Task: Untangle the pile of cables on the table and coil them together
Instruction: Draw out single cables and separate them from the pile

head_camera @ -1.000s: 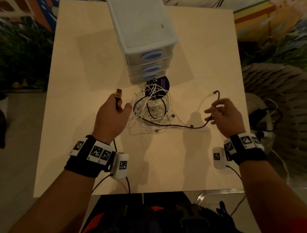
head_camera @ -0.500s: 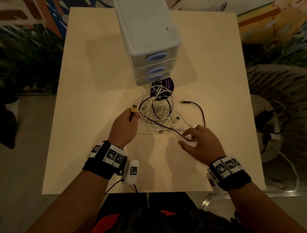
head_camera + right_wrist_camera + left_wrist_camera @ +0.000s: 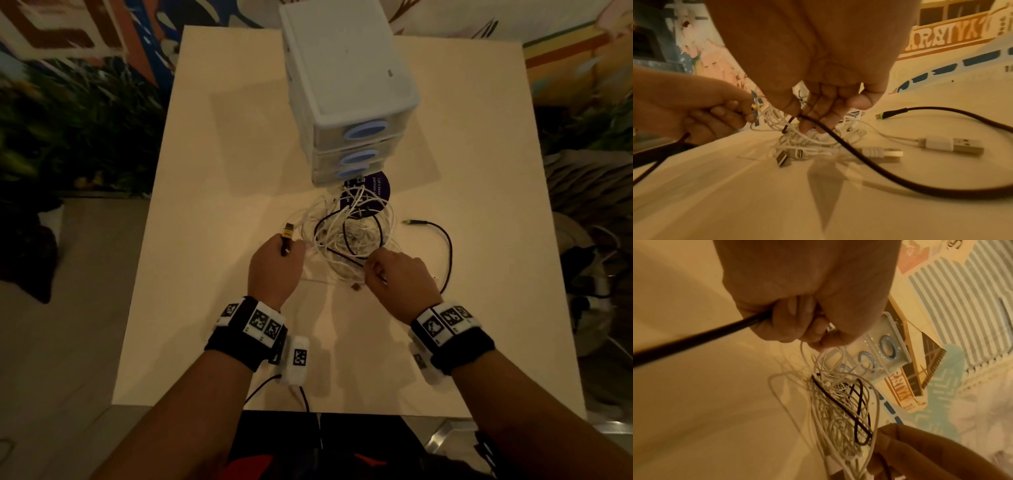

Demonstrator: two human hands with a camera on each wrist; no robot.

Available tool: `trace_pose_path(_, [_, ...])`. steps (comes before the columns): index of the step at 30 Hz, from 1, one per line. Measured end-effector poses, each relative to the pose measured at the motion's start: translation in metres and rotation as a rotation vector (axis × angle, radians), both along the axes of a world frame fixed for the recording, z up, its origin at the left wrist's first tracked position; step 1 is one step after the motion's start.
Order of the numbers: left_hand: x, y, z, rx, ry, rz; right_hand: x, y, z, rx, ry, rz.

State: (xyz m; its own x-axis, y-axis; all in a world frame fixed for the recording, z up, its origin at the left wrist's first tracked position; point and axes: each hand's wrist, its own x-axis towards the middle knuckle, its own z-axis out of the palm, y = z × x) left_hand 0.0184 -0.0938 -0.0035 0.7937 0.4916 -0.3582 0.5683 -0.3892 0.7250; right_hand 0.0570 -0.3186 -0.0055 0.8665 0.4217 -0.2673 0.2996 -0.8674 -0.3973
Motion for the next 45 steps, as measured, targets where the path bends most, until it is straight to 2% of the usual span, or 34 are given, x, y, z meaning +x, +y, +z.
trace_pose_path(3, [0.003,0.012,-0.007,-0.075,0.026,0.186,-0.004,-0.005,0.006,0.194,0.082,-0.07])
trace_pose_path(5, [0.005,0.017,-0.009,-0.102,0.013,0.244,-0.007,-0.009,0.009,0.27,0.109,-0.099])
trace_pose_path(8, [0.01,0.018,-0.012,-0.255,0.017,0.209,-0.009,-0.009,0.011,0.295,0.164,-0.095])
trace_pose_path(14, [0.022,0.007,-0.01,-0.551,0.206,0.088,-0.003,0.009,0.018,0.262,0.268,0.006])
trace_pose_path(16, [0.021,0.004,-0.011,-0.595,0.225,0.052,-0.002,0.015,0.018,0.245,0.293,0.039])
trace_pose_path(20, [0.016,0.005,-0.012,-0.502,0.167,-0.014,-0.001,0.021,0.018,0.231,0.274,-0.015])
trace_pose_path(25, [0.008,0.002,-0.005,-0.319,0.009,-0.099,-0.002,0.021,0.018,0.224,0.265,-0.086])
trace_pose_path(28, [0.002,-0.001,-0.005,-0.267,-0.106,-0.18,-0.001,0.01,0.027,0.248,0.151,-0.17])
trace_pose_path(31, [-0.001,-0.004,-0.005,-0.211,-0.176,-0.223,0.004,-0.001,0.045,0.292,-0.036,-0.225])
trace_pose_path(34, [-0.002,-0.006,0.001,-0.112,-0.248,-0.278,0.019,0.005,0.075,0.433,-0.19,-0.17])
trace_pose_path(37, [-0.003,-0.011,0.013,-0.057,-0.29,-0.371,0.042,0.03,0.102,0.522,-0.314,0.013])
trace_pose_path(39, [-0.002,-0.013,0.02,-0.063,-0.318,-0.401,0.058,0.054,0.108,0.472,-0.272,0.171])
trace_pose_path(42, [-0.001,-0.016,0.024,-0.089,-0.348,-0.388,0.077,0.079,0.099,0.186,-0.084,0.337])
trace_pose_path(43, [-0.001,-0.016,0.024,-0.105,-0.349,-0.37,0.081,0.081,0.095,0.108,-0.015,0.343])
trace_pose_path(45, [-0.002,-0.016,0.025,-0.148,-0.347,-0.327,0.083,0.078,0.089,0.096,0.055,0.302])
